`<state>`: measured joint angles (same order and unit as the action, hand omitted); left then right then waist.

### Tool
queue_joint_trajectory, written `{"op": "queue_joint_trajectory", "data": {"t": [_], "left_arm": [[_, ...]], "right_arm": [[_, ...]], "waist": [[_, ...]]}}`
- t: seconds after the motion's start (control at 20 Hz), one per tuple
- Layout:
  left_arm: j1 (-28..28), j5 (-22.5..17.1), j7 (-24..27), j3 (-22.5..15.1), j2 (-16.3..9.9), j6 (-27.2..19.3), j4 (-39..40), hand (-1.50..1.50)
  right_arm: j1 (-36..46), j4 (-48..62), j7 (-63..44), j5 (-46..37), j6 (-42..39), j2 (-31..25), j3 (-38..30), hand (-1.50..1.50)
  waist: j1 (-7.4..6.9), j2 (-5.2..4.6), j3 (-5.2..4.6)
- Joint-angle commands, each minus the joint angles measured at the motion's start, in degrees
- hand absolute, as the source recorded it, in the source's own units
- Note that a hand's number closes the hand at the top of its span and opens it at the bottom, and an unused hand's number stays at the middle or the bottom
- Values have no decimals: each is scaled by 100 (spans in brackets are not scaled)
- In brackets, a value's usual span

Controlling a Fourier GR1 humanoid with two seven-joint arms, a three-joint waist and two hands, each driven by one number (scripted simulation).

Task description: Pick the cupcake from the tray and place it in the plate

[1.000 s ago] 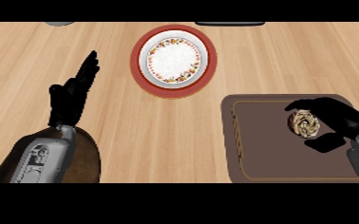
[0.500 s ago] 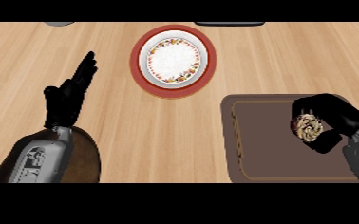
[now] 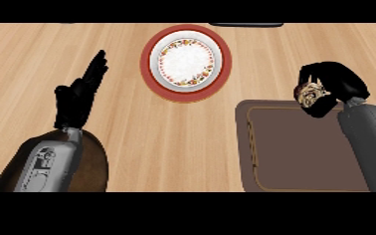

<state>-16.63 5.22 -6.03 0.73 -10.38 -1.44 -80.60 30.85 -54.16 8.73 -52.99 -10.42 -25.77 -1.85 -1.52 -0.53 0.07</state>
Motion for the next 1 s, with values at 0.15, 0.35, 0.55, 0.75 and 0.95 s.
{"op": "queue_joint_trajectory", "data": {"t": [0.15,0.35,0.55,0.75,0.95], "left_arm": [[-107,80,-72,31,-23,-41,131,0],[92,-109,120,221,-204,180,45,0],[241,38,328,127,-47,39,165,0],[5,114,-83,26,30,-20,-44,0],[253,113,586,89,112,-19,273,0]], "right_arm": [[920,101,582,424,1274,347,-624,150],[1427,280,1108,610,1142,372,-616,150],[1859,87,1130,902,920,704,-600,150],[2303,369,761,1035,447,1123,-445,150],[2528,688,345,906,688,1713,-279,150]], "waist": [[31,14,3],[33,30,-4],[65,40,-8],[31,37,-7],[48,26,-10]]}}
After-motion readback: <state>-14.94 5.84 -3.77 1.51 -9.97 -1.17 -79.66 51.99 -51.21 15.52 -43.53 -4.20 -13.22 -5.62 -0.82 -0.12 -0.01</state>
